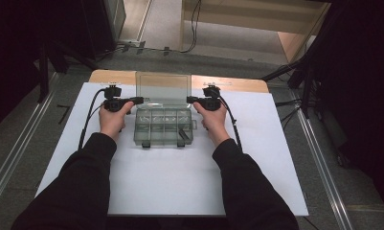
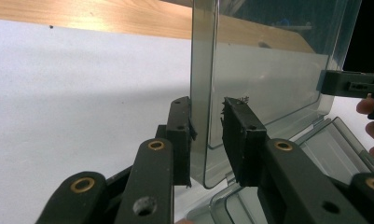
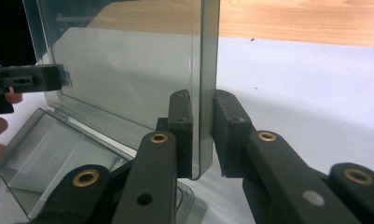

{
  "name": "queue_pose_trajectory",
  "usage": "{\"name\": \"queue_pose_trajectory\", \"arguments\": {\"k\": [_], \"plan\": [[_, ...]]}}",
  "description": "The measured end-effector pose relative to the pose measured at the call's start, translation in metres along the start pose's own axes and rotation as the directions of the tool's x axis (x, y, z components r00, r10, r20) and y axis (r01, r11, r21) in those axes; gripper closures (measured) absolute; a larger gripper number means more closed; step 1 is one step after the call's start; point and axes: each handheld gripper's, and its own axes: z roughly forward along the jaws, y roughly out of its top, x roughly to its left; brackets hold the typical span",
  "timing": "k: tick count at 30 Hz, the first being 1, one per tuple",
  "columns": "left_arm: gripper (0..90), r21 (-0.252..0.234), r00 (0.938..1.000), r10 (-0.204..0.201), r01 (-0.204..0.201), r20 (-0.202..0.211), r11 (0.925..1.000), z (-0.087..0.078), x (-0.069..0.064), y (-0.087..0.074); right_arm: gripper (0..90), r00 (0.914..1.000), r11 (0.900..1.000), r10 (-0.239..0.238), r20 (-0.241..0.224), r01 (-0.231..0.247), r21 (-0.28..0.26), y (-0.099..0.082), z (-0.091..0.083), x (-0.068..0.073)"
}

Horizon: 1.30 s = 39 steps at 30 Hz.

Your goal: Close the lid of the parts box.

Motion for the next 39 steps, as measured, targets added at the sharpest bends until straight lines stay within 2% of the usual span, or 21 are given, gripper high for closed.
{"name": "queue_pose_trajectory", "arguments": {"k": [6,7,12,16,17,19,24,27,29,31,32,36,39], "plan": [[72.0,-0.005,0.9999,0.014,-0.014,-0.004,0.9999,-0.001,-0.001,0.0,78.0,0.9989,0.9989,-0.045,0.007,0.046,-0.008,-0.001,-0.002,0.001],[72.1,-0.01,0.9999,0.013,-0.013,-0.003,0.9999,-0.001,-0.001,-0.001,80.9,0.9986,0.9987,-0.051,0.018,0.051,-0.007,-0.002,-0.003,0.001],[72.6,-0.02,0.9999,0.013,-0.013,-0.008,0.9997,-0.003,-0.002,-0.001,81.1,0.9979,0.998,-0.062,0.019,0.062,-0.011,-0.002,-0.004,0.001],[75.3,-0.043,0.9998,0.002,-0.003,-0.02,0.9991,-0.007,0.0,0.0,81.2,0.9958,0.9961,-0.087,0.028,0.088,-0.015,-0.003,-0.005,0.003],[76.1,-0.06,0.9995,-0.014,0.013,-0.028,0.9981,-0.009,0.001,0.001,81.3,0.9951,0.9953,-0.094,0.031,0.095,-0.016,-0.003,-0.005,0.003],[76.3,-0.055,0.9992,-0.032,0.031,-0.024,0.998,-0.009,0.002,0.001,81.3,0.994,0.9942,-0.105,0.03,0.106,-0.02,-0.003,-0.005,0.003],[80.2,-0.061,0.9991,-0.021,0.018,-0.036,0.998,-0.007,-0.002,0.001,81.3,0.9924,0.9928,-0.117,0.039,0.118,-0.024,-0.004,-0.005,0.004],[81.9,-0.068,0.9984,0.024,-0.028,-0.052,0.9973,-0.01,-0.005,0.0,81.1,0.9916,0.9917,-0.124,0.036,0.125,-0.028,-0.004,-0.006,0.004],[82.5,-0.07,0.9959,0.063,-0.068,-0.066,0.9952,-0.011,-0.007,0.0,80.5,0.9923,0.9925,-0.119,0.034,0.12,-0.025,-0.003,-0.006,0.004],[82.9,-0.085,0.9944,0.08,-0.086,-0.069,0.9927,-0.012,-0.01,-0.001,78.1,0.9906,0.9911,-0.129,0.046,0.13,-0.028,0.0,-0.006,0.006],[83.0,-0.084,0.9916,0.102,-0.109,-0.08,0.9905,-0.012,-0.011,-0.002,76.0,0.9905,0.9906,-0.129,0.048,0.131,-0.04,0.002,-0.007,0.006],[83.2,-0.102,0.9871,0.134,-0.143,-0.088,0.9845,-0.012,-0.014,-0.004,75.6,0.994,0.9926,-0.096,0.052,0.1,-0.069,0.015,-0.013,0.007],[83.2,-0.104,0.9868,0.138,-0.146,-0.085,0.9837,-0.012,-0.013,-0.006,76.5,0.9958,0.9909,-0.078,0.047,0.083,-0.106,0.026,-0.018,0.008]]}}
